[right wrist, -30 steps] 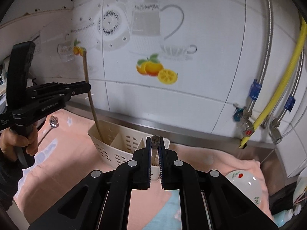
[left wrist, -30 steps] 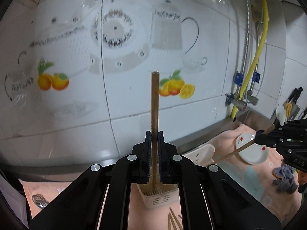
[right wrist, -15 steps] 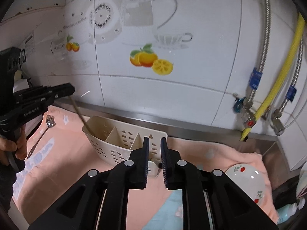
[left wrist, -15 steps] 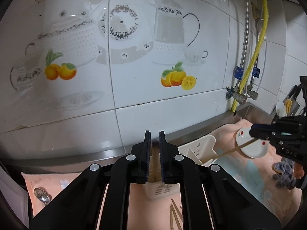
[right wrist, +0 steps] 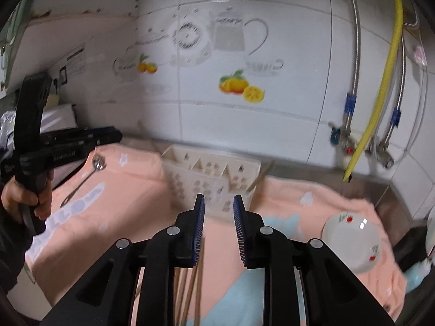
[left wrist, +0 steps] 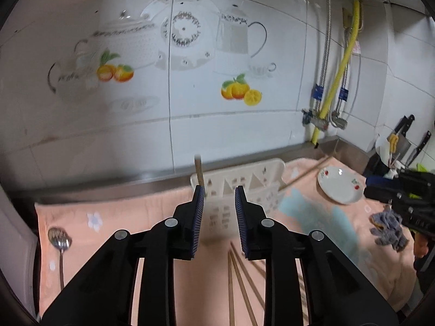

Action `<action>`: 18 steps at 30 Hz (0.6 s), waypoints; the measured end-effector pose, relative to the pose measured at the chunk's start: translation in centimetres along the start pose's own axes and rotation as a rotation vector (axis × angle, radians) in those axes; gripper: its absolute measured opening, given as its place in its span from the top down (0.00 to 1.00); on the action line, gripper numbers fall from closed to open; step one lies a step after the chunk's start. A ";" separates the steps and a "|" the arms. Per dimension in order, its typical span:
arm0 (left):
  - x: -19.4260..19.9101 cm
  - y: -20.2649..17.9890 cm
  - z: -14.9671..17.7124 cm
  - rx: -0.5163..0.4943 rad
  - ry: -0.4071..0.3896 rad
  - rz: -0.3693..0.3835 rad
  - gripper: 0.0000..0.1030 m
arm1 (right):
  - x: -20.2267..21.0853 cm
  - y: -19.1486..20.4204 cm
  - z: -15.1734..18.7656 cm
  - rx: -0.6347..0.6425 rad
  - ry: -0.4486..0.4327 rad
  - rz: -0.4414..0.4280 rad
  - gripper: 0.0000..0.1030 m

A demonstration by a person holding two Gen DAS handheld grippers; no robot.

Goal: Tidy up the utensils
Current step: 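Move both tools back down to the remaining chopsticks on the towel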

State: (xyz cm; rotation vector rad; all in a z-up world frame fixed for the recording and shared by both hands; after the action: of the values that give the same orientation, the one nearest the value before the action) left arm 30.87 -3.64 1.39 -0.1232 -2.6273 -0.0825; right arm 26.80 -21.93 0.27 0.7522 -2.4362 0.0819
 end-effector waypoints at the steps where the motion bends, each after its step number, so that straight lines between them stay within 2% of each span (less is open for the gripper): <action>1: 0.3 0.1 0.8 0.002 0.007 0.004 0.77 | -0.1 0.4 1.2 -0.001 0.010 0.001 0.79; 3: 0.7 0.2 2.3 0.002 0.022 0.003 0.76 | -0.3 0.9 3.2 -0.009 0.026 0.000 0.79; 10: 1.9 0.2 7.9 -0.025 0.072 -0.009 0.65 | -1.2 2.6 9.7 -0.024 0.085 0.014 0.79; 18: 1.5 0.2 14.6 -0.026 0.181 -0.002 0.65 | -1.7 3.3 14.1 -0.054 0.120 0.034 0.79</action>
State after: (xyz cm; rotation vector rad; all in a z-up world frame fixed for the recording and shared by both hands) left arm 22.52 -2.10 -10.57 -0.1168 -2.4460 -0.1231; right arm 18.93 -21.47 -11.98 0.6632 -2.3280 0.0717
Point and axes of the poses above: each gripper's, at about its wrist camera, not at the fingertips, and x roughly against the way its jaws point, y to its left, z to its underside, the point moved 9 cm from there along -x, roughly the way its jaws point, and after that the axes turned 12 degrees about -z, right-handed, at the moved point
